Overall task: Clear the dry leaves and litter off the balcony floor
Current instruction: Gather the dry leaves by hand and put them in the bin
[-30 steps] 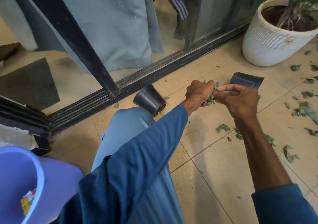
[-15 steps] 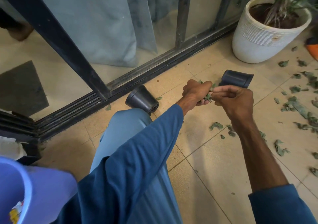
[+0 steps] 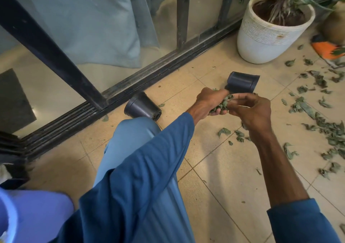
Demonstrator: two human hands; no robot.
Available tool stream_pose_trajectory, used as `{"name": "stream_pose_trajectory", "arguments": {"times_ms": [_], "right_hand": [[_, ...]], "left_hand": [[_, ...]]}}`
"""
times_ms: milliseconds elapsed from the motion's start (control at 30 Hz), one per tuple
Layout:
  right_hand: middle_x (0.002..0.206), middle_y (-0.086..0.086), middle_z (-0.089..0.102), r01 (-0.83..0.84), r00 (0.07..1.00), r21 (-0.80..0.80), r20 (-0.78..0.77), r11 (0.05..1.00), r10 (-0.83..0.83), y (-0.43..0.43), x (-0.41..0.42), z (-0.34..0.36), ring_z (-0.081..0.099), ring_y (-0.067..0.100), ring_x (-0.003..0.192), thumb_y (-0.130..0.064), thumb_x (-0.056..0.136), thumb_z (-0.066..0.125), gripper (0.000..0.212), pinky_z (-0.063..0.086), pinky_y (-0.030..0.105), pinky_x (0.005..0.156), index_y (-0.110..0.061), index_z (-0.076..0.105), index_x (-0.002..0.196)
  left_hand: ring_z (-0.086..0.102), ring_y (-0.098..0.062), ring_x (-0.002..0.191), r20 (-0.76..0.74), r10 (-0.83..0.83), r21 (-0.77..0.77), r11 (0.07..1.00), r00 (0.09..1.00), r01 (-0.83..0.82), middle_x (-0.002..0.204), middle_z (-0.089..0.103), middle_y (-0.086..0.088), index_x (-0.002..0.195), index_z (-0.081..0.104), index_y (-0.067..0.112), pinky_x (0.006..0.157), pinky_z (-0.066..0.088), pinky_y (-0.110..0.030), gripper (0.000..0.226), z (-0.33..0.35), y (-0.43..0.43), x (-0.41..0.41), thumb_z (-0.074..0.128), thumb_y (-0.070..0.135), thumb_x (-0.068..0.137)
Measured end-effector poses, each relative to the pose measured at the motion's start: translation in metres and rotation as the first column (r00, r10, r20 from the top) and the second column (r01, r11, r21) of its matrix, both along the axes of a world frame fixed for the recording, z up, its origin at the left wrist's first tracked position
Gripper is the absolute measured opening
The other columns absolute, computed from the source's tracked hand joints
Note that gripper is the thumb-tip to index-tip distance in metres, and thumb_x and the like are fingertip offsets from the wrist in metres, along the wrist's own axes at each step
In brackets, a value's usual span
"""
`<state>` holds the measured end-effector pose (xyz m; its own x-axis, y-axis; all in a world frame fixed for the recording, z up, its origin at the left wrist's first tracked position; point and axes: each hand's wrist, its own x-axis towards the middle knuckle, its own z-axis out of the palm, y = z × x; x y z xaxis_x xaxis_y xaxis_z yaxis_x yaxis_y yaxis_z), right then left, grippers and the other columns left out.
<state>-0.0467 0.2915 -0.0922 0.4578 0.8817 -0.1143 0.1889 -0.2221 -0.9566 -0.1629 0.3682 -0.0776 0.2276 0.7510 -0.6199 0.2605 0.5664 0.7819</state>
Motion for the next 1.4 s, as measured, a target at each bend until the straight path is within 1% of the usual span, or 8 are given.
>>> {"name": "stream_pose_trajectory", "arguments": {"times_ms": [433, 533, 633, 767, 933, 1000, 1133, 1400], "right_hand": [[0.095, 0.008, 0.078, 0.076, 0.992, 0.063, -0.104, 0.995, -0.069, -0.004, -0.001, -0.003, 0.075, 0.024, 0.09, -0.001, 0.089, 0.068, 0.02, 0.062, 0.041, 0.087, -0.011, 0.078, 0.104], [0.096, 0.006, 0.078, 0.053, 0.991, 0.071, -0.129, 0.996, -0.044, -0.007, -0.002, 0.003, 0.074, 0.027, 0.095, -0.012, 0.094, 0.066, 0.016, 0.061, 0.039, 0.086, -0.021, 0.079, 0.097], [0.086, 0.005, 0.078, 0.065, 0.996, 0.081, -0.061, 0.995, -0.06, -0.009, 0.0, 0.004, 0.075, 0.028, 0.085, -0.026, 0.092, 0.073, 0.012, 0.062, 0.043, 0.082, -0.017, 0.081, 0.093], [0.081, 0.002, 0.078, 0.096, 0.995, 0.019, 0.01, 0.995, -0.096, -0.004, 0.002, 0.0, 0.075, 0.023, 0.081, -0.022, 0.085, 0.08, 0.007, 0.062, 0.045, 0.081, -0.017, 0.082, 0.089], [0.083, 0.009, 0.077, 0.084, 0.996, -0.012, 0.04, 0.996, -0.084, 0.001, -0.005, 0.002, 0.069, 0.008, 0.058, -0.012, 0.086, 0.079, 0.008, 0.057, 0.025, 0.06, -0.01, 0.08, 0.094], [0.082, 0.008, 0.077, 0.074, 0.996, -0.02, 0.054, 0.997, -0.073, 0.003, -0.008, 0.003, 0.065, 0.003, 0.053, -0.012, 0.087, 0.078, 0.01, 0.056, 0.021, 0.057, -0.009, 0.08, 0.096], [0.085, 0.003, 0.078, 0.023, 0.998, -0.011, 0.062, 1.0, -0.022, 0.012, -0.016, 0.007, 0.076, 0.022, 0.079, -0.014, 0.087, 0.077, 0.009, 0.062, 0.04, 0.082, -0.013, 0.081, 0.095], [0.093, 0.018, 0.075, 0.055, 0.996, 0.01, -0.076, 0.998, -0.054, 0.035, -0.054, 0.027, 0.074, 0.034, 0.084, 0.004, 0.089, 0.068, 0.014, 0.063, 0.039, 0.078, -0.003, 0.076, 0.099]], "left_hand": [[0.059, -0.012, 0.041, -0.047, 0.008, 0.054, 0.999, 0.999, -0.006, 0.074, 0.067, -0.01, 0.089, 0.063, 0.005, 0.033, 0.037, -0.016, 0.019, -0.009, -0.004, 0.016, 0.056, 0.022, 0.097], [0.061, -0.013, 0.041, -0.032, 0.02, 0.046, 0.999, 0.999, -0.019, 0.074, 0.069, -0.011, 0.092, 0.066, 0.003, 0.035, 0.04, -0.016, 0.021, -0.007, -0.002, 0.018, 0.054, 0.02, 0.096], [0.065, -0.017, 0.044, -0.006, 0.016, 0.014, 1.0, 1.0, -0.016, 0.079, 0.072, -0.013, 0.099, 0.069, -0.001, 0.036, 0.042, -0.016, 0.026, -0.005, -0.003, 0.019, 0.055, 0.02, 0.094], [0.076, -0.029, 0.063, 0.022, 0.024, -0.047, 0.999, 0.999, -0.023, 0.091, 0.075, -0.019, 0.104, 0.069, -0.004, 0.038, 0.045, -0.018, 0.03, -0.003, -0.003, 0.019, 0.055, 0.016, 0.087], [0.07, -0.023, 0.05, 0.022, 0.058, -0.036, 0.998, 0.998, -0.057, 0.087, 0.074, -0.017, 0.101, 0.07, -0.005, 0.04, 0.047, -0.019, 0.025, 0.002, -0.002, 0.016, 0.058, 0.011, 0.085], [0.072, -0.025, 0.057, 0.02, 0.076, -0.026, 0.997, 0.997, -0.075, 0.092, 0.075, -0.019, 0.103, 0.07, -0.004, 0.04, 0.047, -0.019, 0.027, 0.003, -0.001, 0.013, 0.061, 0.01, 0.082], [0.077, -0.031, 0.077, 0.039, 0.122, -0.017, 0.992, 0.992, -0.121, 0.097, 0.074, -0.018, 0.104, 0.07, -0.003, 0.041, 0.047, -0.019, 0.027, 0.006, 0.005, 0.004, 0.063, 0.01, 0.08], [0.077, -0.03, 0.072, 0.066, 0.207, 0.071, 0.975, 0.976, -0.211, 0.089, 0.075, -0.014, 0.081, 0.067, 0.005, 0.042, 0.051, -0.023, 0.013, 0.012, 0.022, -0.037, 0.067, 0.018, 0.083]]}}
